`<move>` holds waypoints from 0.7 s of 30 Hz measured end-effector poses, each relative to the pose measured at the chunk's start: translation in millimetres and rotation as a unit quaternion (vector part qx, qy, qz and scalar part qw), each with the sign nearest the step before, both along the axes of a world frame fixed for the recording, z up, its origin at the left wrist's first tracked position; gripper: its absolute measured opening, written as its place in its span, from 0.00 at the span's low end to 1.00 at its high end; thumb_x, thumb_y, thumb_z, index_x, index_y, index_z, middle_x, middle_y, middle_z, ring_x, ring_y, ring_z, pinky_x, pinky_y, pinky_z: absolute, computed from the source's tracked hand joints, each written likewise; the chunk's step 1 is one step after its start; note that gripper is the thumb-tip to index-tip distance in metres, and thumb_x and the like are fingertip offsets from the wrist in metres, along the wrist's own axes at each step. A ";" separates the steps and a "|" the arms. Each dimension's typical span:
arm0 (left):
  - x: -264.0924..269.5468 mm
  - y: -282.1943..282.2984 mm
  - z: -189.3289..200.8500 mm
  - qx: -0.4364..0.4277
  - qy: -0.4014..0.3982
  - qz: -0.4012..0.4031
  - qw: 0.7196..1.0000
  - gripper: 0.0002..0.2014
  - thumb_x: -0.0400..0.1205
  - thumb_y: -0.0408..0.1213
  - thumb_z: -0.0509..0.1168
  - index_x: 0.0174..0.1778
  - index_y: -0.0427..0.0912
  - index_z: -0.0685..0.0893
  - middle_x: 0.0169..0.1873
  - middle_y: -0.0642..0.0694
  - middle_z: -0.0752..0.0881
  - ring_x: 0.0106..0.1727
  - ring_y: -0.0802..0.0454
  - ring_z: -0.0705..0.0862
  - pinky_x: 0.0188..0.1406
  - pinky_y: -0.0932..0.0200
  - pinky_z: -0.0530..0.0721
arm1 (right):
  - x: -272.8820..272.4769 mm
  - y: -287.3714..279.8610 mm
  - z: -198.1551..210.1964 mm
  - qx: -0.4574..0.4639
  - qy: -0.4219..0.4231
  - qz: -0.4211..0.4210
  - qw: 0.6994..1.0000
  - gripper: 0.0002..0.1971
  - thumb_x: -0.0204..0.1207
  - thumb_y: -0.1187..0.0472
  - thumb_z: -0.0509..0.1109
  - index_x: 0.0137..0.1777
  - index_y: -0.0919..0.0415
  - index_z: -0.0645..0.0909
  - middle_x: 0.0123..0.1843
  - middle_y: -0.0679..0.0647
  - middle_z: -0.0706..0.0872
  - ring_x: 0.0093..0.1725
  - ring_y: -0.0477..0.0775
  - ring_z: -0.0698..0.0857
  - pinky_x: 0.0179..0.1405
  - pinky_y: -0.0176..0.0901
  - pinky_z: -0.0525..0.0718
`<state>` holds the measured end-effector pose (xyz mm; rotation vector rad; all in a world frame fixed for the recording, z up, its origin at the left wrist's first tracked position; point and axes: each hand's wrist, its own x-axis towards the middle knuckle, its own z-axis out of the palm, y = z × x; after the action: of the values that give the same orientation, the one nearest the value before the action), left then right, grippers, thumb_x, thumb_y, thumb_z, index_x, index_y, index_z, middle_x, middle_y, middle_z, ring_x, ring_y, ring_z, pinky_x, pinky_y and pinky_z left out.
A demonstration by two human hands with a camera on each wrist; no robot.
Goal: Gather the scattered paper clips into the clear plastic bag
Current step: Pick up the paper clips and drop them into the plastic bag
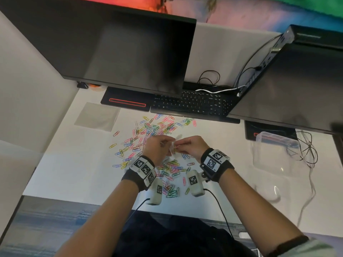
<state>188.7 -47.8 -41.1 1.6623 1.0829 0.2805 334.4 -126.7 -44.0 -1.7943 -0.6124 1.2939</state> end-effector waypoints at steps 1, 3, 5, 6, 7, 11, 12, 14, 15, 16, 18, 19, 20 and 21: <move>1.1 -1.4 0.0 -0.001 0.001 0.000 1.000 0.12 0.85 0.27 0.63 0.54 0.42 0.91 0.37 0.40 0.92 0.34 0.44 0.93 0.41 0.42 0.94 | 0.7 0.5 -1.0 -0.011 -0.030 0.018 0.999 0.10 0.68 0.74 0.76 0.49 0.67 0.90 0.44 0.62 0.91 0.45 0.56 0.90 0.50 0.38 0.88; 2.8 -4.0 -1.5 0.009 -0.001 -0.007 1.000 0.12 0.84 0.26 0.64 0.53 0.41 0.92 0.38 0.39 0.92 0.34 0.44 0.93 0.39 0.42 0.93 | 2.6 1.5 -0.1 -0.029 -0.103 0.042 0.993 0.09 0.69 0.69 0.77 0.49 0.63 0.91 0.40 0.54 0.90 0.37 0.45 0.87 0.37 0.24 0.82; 3.7 -5.6 -3.9 0.025 0.002 -0.021 0.999 0.11 0.84 0.26 0.65 0.53 0.42 0.92 0.39 0.39 0.93 0.33 0.44 0.93 0.38 0.42 0.94 | 3.1 2.6 2.1 -0.037 -0.168 0.054 0.984 0.08 0.71 0.65 0.76 0.50 0.61 0.91 0.37 0.51 0.87 0.33 0.37 0.81 0.26 0.18 0.73; 4.5 -5.5 -4.7 0.027 0.005 -0.024 0.999 0.11 0.84 0.26 0.65 0.53 0.42 0.92 0.39 0.39 0.93 0.33 0.45 0.93 0.38 0.43 0.94 | 3.1 2.8 3.8 -0.038 -0.191 0.061 0.979 0.08 0.71 0.64 0.76 0.50 0.61 0.91 0.38 0.51 0.87 0.33 0.36 0.80 0.23 0.18 0.71; 5.2 -5.3 -5.2 0.024 0.007 -0.023 0.999 0.11 0.85 0.26 0.65 0.53 0.42 0.92 0.38 0.39 0.93 0.33 0.46 0.93 0.39 0.45 0.94 | 3.3 3.4 4.0 -0.041 -0.202 0.069 0.976 0.08 0.71 0.64 0.76 0.50 0.61 0.91 0.39 0.52 0.88 0.33 0.37 0.81 0.23 0.18 0.72; 7.4 -3.8 -1.5 0.009 0.013 -0.019 1.000 0.11 0.86 0.28 0.64 0.56 0.38 0.91 0.36 0.42 0.92 0.33 0.49 0.93 0.41 0.50 0.94 | 4.4 6.1 4.3 -0.056 -0.232 0.116 0.964 0.08 0.72 0.63 0.76 0.51 0.57 0.91 0.48 0.52 0.91 0.45 0.48 0.87 0.43 0.31 0.82; 7.6 -2.9 0.0 0.011 0.014 -0.018 1.000 0.11 0.86 0.27 0.64 0.56 0.39 0.91 0.36 0.41 0.92 0.33 0.49 0.93 0.41 0.49 0.94 | 5.6 6.9 4.6 -0.053 -0.219 0.111 0.968 0.08 0.72 0.64 0.76 0.50 0.57 0.91 0.48 0.52 0.91 0.46 0.48 0.88 0.45 0.32 0.84; 7.3 -0.8 1.6 0.013 0.013 -0.015 1.000 0.11 0.85 0.27 0.64 0.53 0.41 0.91 0.36 0.39 0.92 0.33 0.46 0.93 0.42 0.47 0.94 | 9.8 7.6 6.1 -0.037 -0.187 0.079 0.978 0.08 0.72 0.69 0.75 0.50 0.63 0.91 0.43 0.52 0.90 0.37 0.40 0.88 0.36 0.25 0.84; 7.0 0.3 1.9 0.005 0.010 -0.010 1.000 0.12 0.85 0.27 0.63 0.52 0.43 0.92 0.36 0.39 0.93 0.34 0.44 0.93 0.42 0.46 0.94 | 10.9 7.5 8.2 -0.027 -0.175 0.072 0.982 0.08 0.72 0.71 0.75 0.49 0.65 0.90 0.39 0.52 0.89 0.31 0.36 0.87 0.31 0.23 0.83; 6.7 1.6 2.2 -0.007 0.010 -0.005 1.000 0.12 0.85 0.27 0.63 0.50 0.45 0.92 0.35 0.39 0.93 0.34 0.43 0.93 0.43 0.44 0.94 | 12.1 7.6 9.7 -0.012 -0.174 0.075 0.982 0.07 0.71 0.70 0.77 0.48 0.65 0.91 0.37 0.52 0.90 0.28 0.36 0.86 0.31 0.25 0.84; 5.2 4.7 2.8 -0.020 0.013 -0.004 1.000 0.14 0.85 0.27 0.63 0.47 0.50 0.91 0.35 0.40 0.93 0.36 0.43 0.93 0.45 0.44 0.94 | 12.9 9.6 14.3 0.003 -0.223 0.150 0.963 0.05 0.70 0.60 0.80 0.45 0.57 0.92 0.39 0.50 0.92 0.36 0.40 0.88 0.39 0.32 0.85; 5.0 5.1 3.6 -0.022 0.014 -0.006 1.000 0.15 0.85 0.28 0.64 0.45 0.52 0.91 0.35 0.41 0.93 0.36 0.43 0.93 0.46 0.44 0.93 | 13.1 9.9 15.0 0.002 -0.247 0.200 0.948 0.06 0.70 0.56 0.79 0.46 0.54 0.92 0.42 0.49 0.93 0.40 0.43 0.89 0.42 0.35 0.84; 4.1 6.7 5.0 -0.023 0.013 -0.005 1.000 0.14 0.85 0.28 0.64 0.45 0.52 0.91 0.35 0.41 0.93 0.37 0.43 0.93 0.46 0.44 0.93 | 13.9 11.6 14.8 0.007 -0.248 0.230 0.941 0.07 0.72 0.54 0.78 0.47 0.53 0.92 0.44 0.49 0.93 0.42 0.44 0.88 0.44 0.36 0.85; 2.9 8.8 6.8 -0.025 0.010 -0.002 1.000 0.13 0.85 0.28 0.65 0.46 0.50 0.91 0.36 0.41 0.93 0.37 0.42 0.93 0.46 0.43 0.93 | 15.6 13.9 14.8 0.017 -0.227 0.239 0.944 0.07 0.73 0.55 0.76 0.49 0.52 0.91 0.45 0.49 0.93 0.43 0.44 0.89 0.44 0.35 0.85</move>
<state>191.6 -39.0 -34.4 1.6258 1.0930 0.2338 350.0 -112.9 -29.2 -2.0018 -1.3876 1.1529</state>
